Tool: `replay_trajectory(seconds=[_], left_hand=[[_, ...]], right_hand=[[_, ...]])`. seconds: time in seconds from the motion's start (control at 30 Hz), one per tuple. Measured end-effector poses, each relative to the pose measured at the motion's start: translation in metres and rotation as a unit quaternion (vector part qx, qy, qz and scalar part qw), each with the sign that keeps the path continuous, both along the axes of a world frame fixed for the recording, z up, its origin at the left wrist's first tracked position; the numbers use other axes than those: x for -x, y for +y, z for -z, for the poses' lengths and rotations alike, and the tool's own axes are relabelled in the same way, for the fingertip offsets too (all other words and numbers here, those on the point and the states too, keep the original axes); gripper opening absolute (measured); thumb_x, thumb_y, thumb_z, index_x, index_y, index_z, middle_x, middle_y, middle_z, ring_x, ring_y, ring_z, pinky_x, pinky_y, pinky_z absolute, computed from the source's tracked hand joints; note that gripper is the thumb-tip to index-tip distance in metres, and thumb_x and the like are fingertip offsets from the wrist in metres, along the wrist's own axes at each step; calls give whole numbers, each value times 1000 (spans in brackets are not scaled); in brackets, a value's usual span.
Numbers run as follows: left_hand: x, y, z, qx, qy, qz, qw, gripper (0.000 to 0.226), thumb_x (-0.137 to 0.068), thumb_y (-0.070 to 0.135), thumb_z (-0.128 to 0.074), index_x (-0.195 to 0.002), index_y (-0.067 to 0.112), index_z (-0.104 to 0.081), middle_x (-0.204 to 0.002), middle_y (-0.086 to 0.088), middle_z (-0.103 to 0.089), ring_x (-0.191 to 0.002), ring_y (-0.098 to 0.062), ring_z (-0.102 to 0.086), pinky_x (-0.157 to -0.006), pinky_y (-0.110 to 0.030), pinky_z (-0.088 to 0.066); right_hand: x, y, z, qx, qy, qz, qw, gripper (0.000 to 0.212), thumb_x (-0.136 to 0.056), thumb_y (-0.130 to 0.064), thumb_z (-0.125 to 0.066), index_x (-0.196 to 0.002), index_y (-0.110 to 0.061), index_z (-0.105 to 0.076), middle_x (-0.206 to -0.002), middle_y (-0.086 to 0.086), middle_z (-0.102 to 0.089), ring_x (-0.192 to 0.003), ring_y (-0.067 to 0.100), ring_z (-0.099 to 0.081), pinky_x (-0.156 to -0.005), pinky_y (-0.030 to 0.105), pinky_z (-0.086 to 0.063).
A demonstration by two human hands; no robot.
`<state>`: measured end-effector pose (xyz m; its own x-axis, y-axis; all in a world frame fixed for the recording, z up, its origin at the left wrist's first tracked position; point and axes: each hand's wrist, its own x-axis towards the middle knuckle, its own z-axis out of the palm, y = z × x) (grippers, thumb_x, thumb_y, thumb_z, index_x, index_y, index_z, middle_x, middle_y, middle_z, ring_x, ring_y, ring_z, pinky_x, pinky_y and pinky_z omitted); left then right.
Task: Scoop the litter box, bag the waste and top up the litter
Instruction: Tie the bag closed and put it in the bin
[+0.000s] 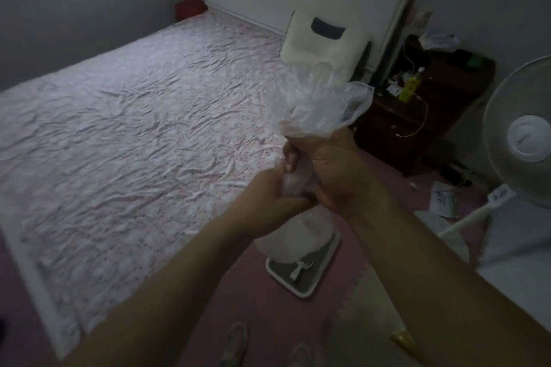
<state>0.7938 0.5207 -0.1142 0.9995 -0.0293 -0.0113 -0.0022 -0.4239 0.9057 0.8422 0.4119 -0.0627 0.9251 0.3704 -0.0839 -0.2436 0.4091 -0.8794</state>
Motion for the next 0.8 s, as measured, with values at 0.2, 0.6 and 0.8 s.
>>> replay_trajectory(seconds=[0.2,0.6,0.8], left_hand=[[21,-6,10,-26,-33,-13,999,24,-73,17,-59,-95,13,-66,-88,14,-69,-79,-4,-64,-67,-32,-53],[83,88,49,-34,-13,-126,991,20,-74,24,-64,-91,30,-57,-73,7,-62,-64,-13,-61,-58,-33,-49],[125,172,50,-73,-11,-135,988,44,-77,35,-58,-117,29,-43,-89,-2,-61,-73,-23,-62,-62,-42,-52]], right_hand=[[-8,-2,-1,-1,-47,-66,997,32,-62,-23,-90,-63,-9,-61,-64,13,-53,-57,19,-54,-56,31,-49],[23,97,-21,20,-40,-45,998,28,-98,-14,-62,-73,-16,-49,-55,2,-33,-38,11,-28,-44,22,-25],[67,187,-23,43,-47,-41,997,36,-97,-15,-65,-64,-20,-51,-51,3,-29,-43,14,-23,-44,23,-24]])
